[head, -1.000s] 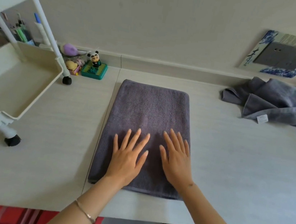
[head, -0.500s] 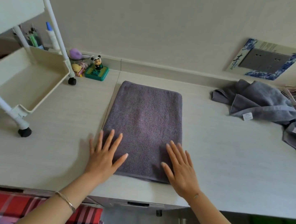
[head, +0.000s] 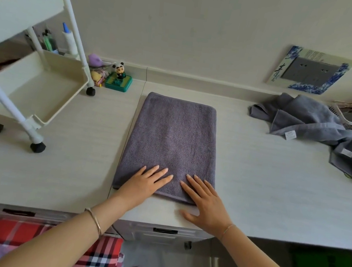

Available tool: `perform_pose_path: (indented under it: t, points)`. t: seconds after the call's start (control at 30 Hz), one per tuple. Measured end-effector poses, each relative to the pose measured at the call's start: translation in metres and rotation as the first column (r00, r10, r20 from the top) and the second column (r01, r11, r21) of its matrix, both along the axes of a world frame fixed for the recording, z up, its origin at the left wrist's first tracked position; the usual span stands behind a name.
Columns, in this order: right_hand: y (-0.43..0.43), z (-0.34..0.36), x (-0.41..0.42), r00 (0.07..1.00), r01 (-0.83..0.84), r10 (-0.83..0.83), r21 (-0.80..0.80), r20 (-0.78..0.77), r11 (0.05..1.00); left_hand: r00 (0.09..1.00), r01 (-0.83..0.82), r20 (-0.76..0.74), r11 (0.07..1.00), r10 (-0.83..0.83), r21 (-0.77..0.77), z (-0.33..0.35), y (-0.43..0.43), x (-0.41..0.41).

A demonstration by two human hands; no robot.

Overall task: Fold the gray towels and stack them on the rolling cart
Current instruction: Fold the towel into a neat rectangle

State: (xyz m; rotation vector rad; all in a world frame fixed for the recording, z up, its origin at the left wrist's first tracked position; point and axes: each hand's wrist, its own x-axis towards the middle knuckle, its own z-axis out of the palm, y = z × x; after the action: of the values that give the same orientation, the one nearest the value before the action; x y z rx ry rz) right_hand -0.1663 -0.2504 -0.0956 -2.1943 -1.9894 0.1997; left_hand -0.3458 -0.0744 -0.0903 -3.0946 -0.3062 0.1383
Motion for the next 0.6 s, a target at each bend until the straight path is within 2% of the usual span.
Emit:
perform_pose_path:
  t: [0.03, 0.1, 0.2, 0.23, 0.3, 0.43, 0.5, 0.6]
  points:
    - [0.001, 0.0, -0.002, 0.999, 0.03, -0.029, 0.029, -0.018, 0.999, 0.998, 0.017, 0.065, 1.0, -0.018, 0.02, 0.001, -0.001, 0.001]
    - [0.004, 0.002, -0.008, 0.996, 0.084, -0.081, 0.078, -0.034, 0.993, 0.986, -0.049, 0.161, 0.999, 0.05, -0.006, 0.008, -0.002, 0.005]
    - [0.01, 0.006, -0.011, 0.995, 0.091, -0.094, 0.121, 0.019, 0.988, 0.959, -0.08, 0.251, 0.975, 0.132, -0.205, 0.022, 0.0, 0.006]
    - [0.011, 0.007, -0.009, 0.996, 0.065, -0.072, 0.143, 0.048, 0.988, 0.956, -0.069, 0.265, 0.973, 0.128, -0.222, 0.027, 0.001, 0.005]
    - [0.01, 0.01, 0.0, 0.996, 0.012, -0.031, 0.212, 0.084, 0.977, 0.958, -0.041, 0.27, 0.98, 0.094, -0.196, 0.039, 0.002, 0.0]
    - [0.001, 0.028, 0.023, 0.996, 0.042, -0.064, 0.306, 0.062, 0.951, 0.954, -0.078, 0.28, 0.989, 0.109, -0.122, 0.048, 0.008, -0.015]
    - [0.001, 0.041, 0.035, 0.998, 0.067, -0.071, 0.268, 0.003, 0.961, 0.948, -0.139, 0.274, 0.985, 0.161, -0.1, 0.05, 0.015, -0.024]
    - [0.006, 0.073, 0.047, 0.963, 0.17, -0.15, 0.074, -0.224, 0.983, 0.908, -0.254, 0.264, 0.928, 0.326, -0.271, 0.066, 0.023, -0.03]
